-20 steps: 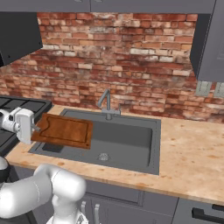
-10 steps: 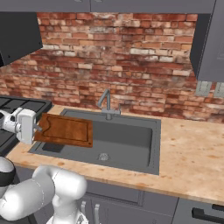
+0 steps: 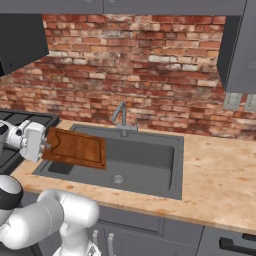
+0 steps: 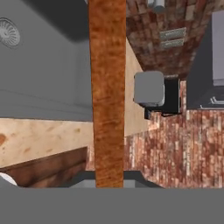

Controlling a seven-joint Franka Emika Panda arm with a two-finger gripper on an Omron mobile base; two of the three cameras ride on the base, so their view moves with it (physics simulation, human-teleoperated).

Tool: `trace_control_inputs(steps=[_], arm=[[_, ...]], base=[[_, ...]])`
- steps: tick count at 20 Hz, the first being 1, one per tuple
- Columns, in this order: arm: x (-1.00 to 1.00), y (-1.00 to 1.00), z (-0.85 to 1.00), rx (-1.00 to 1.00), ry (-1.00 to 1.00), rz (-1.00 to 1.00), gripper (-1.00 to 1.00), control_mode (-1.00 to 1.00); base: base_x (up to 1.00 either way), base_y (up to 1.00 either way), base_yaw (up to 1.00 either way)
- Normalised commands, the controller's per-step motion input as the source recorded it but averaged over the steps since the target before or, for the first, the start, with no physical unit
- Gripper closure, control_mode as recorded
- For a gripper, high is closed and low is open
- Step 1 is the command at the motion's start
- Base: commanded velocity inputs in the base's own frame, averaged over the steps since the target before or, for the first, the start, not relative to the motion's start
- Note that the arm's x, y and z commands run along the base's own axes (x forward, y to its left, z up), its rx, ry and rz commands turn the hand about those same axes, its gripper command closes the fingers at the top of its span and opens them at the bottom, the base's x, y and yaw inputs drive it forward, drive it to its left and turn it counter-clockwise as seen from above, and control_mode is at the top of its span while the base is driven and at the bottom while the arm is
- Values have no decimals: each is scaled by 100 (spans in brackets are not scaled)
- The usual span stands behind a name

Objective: Move the cutting board and knife to the sink. Then move spray from the cabinet to the counter.

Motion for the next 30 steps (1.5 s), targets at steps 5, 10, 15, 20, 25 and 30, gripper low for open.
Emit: trace_control_inputs(steps=[5, 10, 15, 20, 25, 30], arm=[[14, 0, 0, 5, 0, 0, 100, -100], [12, -1, -4, 5, 0, 0, 100, -100], [12, -6, -8, 4, 0, -1, 100, -100], [9, -5, -10, 2, 0, -1, 100, -100], [7, -2, -12, 0, 0, -5, 100, -100], [14, -5, -9, 0, 2, -9, 100, -100]], base=[[0, 0, 0], [0, 0, 0], [0, 0, 0], [0, 0, 0], [0, 0, 0], [0, 0, 0]])
